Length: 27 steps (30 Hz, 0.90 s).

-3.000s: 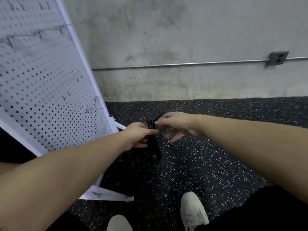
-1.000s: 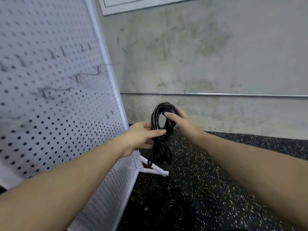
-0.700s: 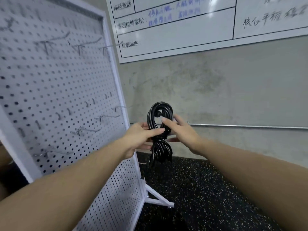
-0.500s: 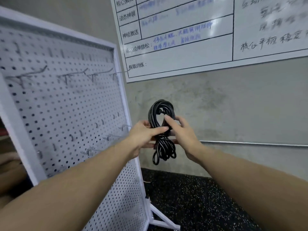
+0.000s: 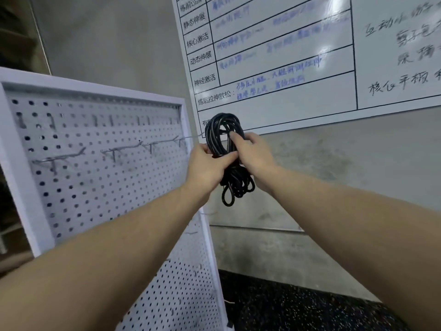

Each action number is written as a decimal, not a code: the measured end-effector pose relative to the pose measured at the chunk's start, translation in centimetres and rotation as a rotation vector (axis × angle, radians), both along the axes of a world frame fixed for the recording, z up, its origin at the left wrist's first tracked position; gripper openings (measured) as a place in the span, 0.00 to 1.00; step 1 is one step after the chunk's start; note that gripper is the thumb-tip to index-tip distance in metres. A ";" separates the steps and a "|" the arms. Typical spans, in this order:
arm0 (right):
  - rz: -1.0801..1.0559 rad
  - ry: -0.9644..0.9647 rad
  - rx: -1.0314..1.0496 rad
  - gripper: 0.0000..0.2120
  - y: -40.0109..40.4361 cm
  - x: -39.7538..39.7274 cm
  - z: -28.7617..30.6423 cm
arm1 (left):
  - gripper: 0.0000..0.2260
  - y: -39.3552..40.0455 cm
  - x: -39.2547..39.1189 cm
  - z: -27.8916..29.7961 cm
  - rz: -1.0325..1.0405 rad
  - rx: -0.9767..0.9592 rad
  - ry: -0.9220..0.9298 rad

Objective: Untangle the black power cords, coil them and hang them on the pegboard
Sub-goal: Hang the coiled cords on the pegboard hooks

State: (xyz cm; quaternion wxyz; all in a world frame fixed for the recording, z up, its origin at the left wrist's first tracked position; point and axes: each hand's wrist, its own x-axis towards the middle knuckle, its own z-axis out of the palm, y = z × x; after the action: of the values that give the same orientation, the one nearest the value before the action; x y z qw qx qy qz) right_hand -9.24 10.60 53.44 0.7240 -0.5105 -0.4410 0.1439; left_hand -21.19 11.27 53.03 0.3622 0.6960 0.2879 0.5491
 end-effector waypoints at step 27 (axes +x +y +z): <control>0.365 0.047 -0.322 0.18 9.0 -0.8 2.0 | 0.36 11.9 -0.4 1.0 0.358 0.119 0.178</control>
State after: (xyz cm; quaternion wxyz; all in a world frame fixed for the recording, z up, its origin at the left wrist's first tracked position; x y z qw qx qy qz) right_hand -10.05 19.61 55.43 0.6053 -0.5278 -0.4802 0.3528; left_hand -21.60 23.19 54.02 0.1904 0.6998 0.4049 0.5568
